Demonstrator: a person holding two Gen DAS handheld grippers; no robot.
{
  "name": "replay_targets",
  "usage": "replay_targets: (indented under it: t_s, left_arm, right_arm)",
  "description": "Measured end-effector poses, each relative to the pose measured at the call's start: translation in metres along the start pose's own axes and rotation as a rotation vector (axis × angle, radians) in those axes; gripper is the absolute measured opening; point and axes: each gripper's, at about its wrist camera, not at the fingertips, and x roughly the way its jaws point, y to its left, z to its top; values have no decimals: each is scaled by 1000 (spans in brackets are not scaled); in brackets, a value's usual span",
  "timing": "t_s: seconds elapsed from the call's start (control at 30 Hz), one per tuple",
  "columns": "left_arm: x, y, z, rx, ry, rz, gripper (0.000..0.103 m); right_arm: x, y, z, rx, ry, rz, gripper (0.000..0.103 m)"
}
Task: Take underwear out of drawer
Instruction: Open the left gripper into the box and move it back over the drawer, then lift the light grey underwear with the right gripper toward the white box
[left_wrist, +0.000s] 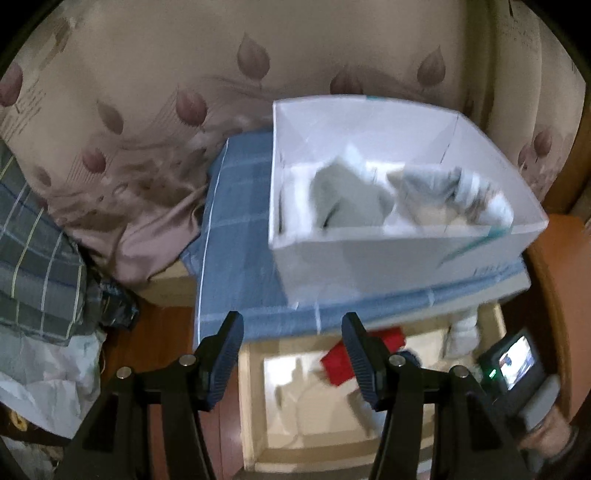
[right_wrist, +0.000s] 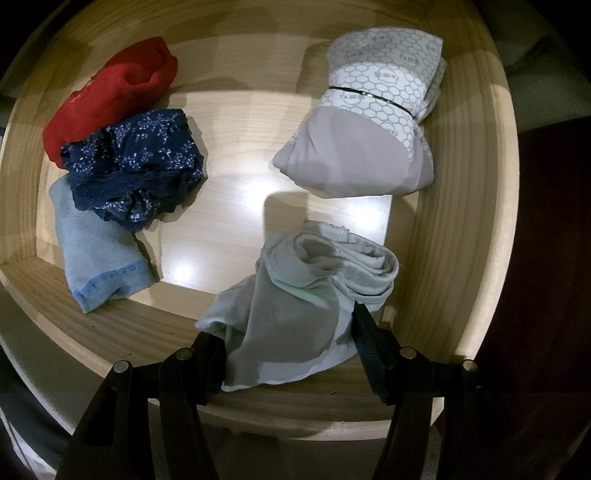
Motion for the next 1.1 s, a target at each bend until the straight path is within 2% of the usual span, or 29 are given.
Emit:
replay_targets:
  t_s: [0.27, 0.43, 0.7, 0.83, 1.1]
  left_arm:
    - [50, 1, -68, -54, 157, -16, 57]
    - [76, 1, -97, -103, 215, -10, 57]
    - [97, 2, -117, -162, 258, -20, 57]
    - [96, 2, -117, -162, 232, 2, 57]
    - [101, 3, -119, -170, 251, 13, 57]
  right_arm:
    - [2, 1, 1, 5, 3, -4, 59]
    - [2, 2, 2, 5, 4, -5, 59]
    - [3, 3, 1, 1, 7, -10, 60]
    - [3, 4, 0, 2, 8, -12, 60]
    - [6, 6, -1, 0, 5, -13, 59]
